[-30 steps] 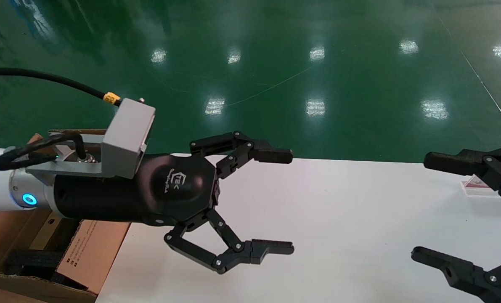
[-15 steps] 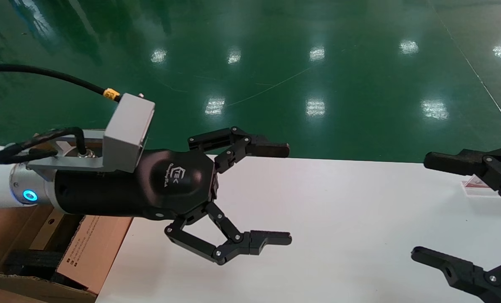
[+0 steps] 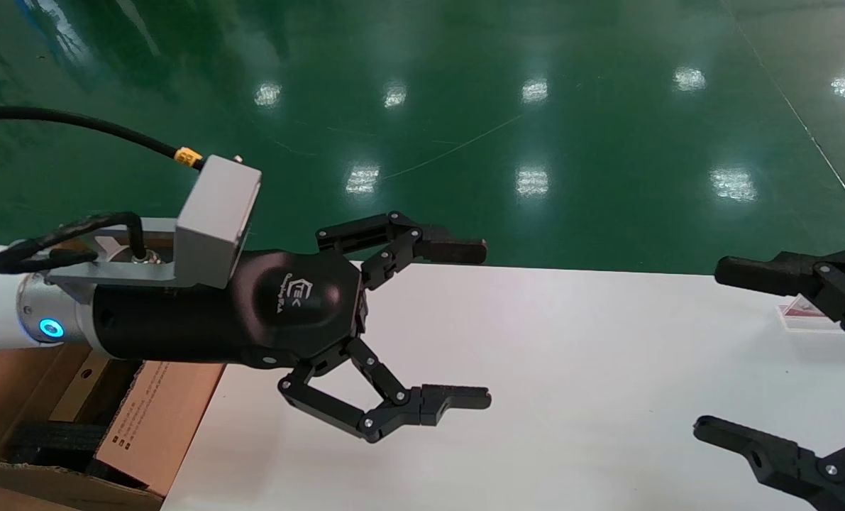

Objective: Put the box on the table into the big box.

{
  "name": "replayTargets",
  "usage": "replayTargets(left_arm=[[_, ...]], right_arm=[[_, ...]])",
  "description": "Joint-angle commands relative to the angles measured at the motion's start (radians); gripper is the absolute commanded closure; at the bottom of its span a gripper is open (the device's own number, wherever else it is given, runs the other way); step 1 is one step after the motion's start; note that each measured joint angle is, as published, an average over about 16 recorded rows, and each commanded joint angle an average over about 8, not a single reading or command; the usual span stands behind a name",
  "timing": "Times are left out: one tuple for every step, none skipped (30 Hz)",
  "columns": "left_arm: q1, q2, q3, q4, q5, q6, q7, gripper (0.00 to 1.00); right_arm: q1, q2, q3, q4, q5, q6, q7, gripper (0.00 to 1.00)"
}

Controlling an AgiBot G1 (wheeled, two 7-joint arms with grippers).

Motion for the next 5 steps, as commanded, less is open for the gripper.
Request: replayTargets(left_arm=[[0.000, 0.000, 0.000, 0.001, 0.000, 0.000, 0.000, 0.00], [0.000, 0.000, 0.000, 0.001, 0.000, 0.000, 0.000, 0.00], [0.000, 0.000, 0.000, 0.001, 0.000, 0.000, 0.000, 0.00], [0.000, 0.000, 0.000, 0.001, 0.000, 0.000, 0.000, 0.00], [0.000, 0.000, 0.000, 0.001, 0.000, 0.000, 0.000, 0.00]], right_arm=[[0.000, 0.000, 0.000, 0.000, 0.000, 0.000, 0.000, 0.00], [0.000, 0.000, 0.000, 0.000, 0.000, 0.000, 0.000, 0.00], [0.000, 0.000, 0.000, 0.000, 0.000, 0.000, 0.000, 0.00], [0.000, 0.000, 0.000, 0.000, 0.000, 0.000, 0.000, 0.00], [0.000, 0.000, 0.000, 0.000, 0.000, 0.000, 0.000, 0.00]])
